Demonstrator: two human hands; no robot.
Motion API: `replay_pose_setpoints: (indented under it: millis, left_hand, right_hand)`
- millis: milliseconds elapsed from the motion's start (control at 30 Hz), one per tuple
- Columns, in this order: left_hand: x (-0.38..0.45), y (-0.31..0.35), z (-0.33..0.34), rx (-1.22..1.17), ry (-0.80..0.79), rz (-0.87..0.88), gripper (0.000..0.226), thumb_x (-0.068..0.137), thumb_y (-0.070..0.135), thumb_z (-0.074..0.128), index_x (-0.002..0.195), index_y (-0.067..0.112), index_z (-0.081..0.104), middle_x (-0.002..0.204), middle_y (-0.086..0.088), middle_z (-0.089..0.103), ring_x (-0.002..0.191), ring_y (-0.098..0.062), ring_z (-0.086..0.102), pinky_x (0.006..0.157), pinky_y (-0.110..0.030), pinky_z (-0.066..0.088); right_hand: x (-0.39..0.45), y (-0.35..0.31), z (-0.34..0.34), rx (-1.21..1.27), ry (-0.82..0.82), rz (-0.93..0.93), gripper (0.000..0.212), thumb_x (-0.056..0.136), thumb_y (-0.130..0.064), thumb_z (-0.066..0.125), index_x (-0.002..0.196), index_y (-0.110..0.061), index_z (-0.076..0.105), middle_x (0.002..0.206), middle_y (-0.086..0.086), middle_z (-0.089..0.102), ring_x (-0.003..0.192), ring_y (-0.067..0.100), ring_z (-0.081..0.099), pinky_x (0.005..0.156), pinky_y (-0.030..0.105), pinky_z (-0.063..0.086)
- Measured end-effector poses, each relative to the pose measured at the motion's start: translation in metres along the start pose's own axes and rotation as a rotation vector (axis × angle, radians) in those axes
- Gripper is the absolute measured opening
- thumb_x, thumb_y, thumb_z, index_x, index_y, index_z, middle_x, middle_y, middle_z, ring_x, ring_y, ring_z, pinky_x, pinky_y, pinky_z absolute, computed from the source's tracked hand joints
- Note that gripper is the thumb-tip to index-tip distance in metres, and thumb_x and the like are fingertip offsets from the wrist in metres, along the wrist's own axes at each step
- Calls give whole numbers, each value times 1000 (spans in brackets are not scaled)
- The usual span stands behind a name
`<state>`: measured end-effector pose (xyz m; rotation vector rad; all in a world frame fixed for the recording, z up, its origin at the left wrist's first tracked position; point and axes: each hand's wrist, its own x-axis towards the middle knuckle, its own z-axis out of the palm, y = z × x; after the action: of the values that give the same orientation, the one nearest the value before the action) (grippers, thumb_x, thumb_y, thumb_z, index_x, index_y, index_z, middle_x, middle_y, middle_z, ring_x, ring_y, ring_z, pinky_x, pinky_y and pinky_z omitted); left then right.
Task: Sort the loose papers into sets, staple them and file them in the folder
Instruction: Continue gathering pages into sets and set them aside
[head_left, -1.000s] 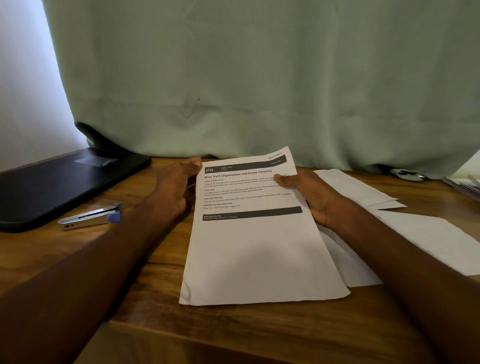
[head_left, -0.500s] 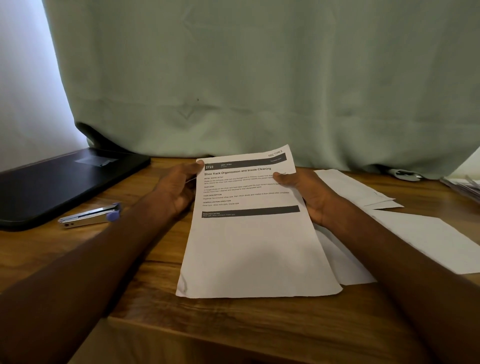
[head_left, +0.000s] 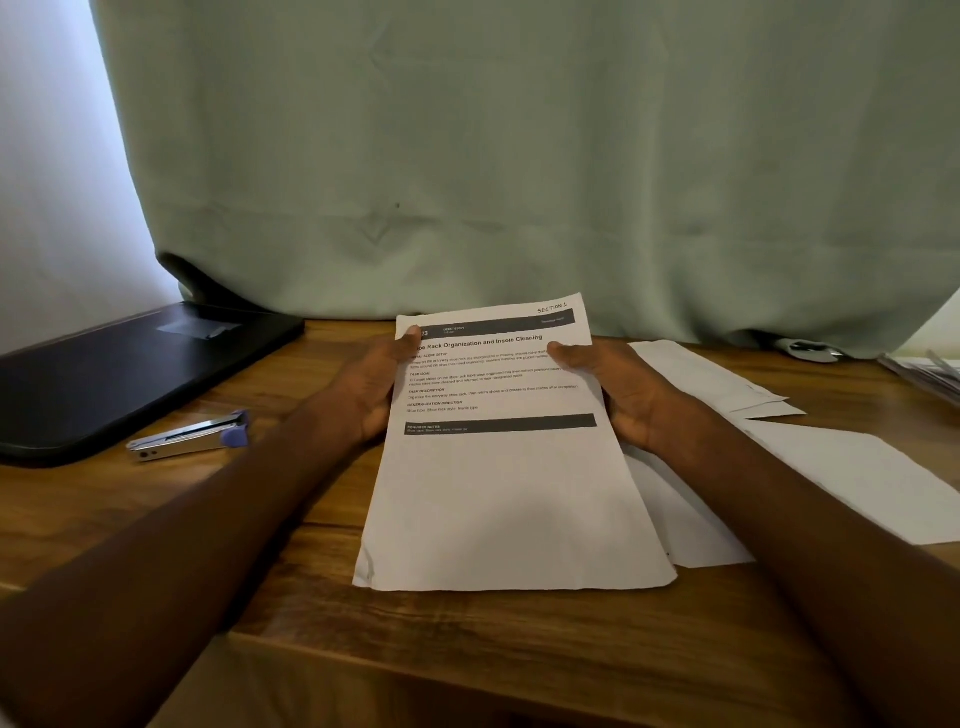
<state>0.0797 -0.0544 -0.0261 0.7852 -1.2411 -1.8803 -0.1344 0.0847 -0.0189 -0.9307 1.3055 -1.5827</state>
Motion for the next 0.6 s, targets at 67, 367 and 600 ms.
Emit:
replay_pose_setpoints:
  millis: [67, 367, 600]
  left_hand:
    - [-1, -3, 1, 64, -17, 42, 30, 105, 30, 58, 123, 7, 64, 119, -18, 75, 99, -36, 74, 81, -51, 62]
    - [-6, -8, 10, 201, -33, 161, 30, 107, 33, 52, 116, 9, 68, 114, -17, 76, 107, -40, 72, 94, -58, 57]
    - [0, -12, 10, 122, 106, 199, 25, 110, 27, 48, 105, 9, 65, 95, -9, 75, 79, -25, 74, 58, -34, 62]
  right_hand:
    - [0, -1, 1, 0, 46, -3, 36, 99, -25, 66, 131, -8, 65, 120, 16, 73, 110, 38, 71, 100, 56, 54]
    - [2, -2, 2, -92, 178, -26, 37, 100, -37, 65, 123, -8, 66, 107, 14, 77, 98, 37, 75, 85, 56, 60]
    - [4, 4, -1, -111, 59, -32, 30, 95, -22, 72, 122, -9, 70, 114, 13, 76, 98, 31, 76, 77, 40, 63]
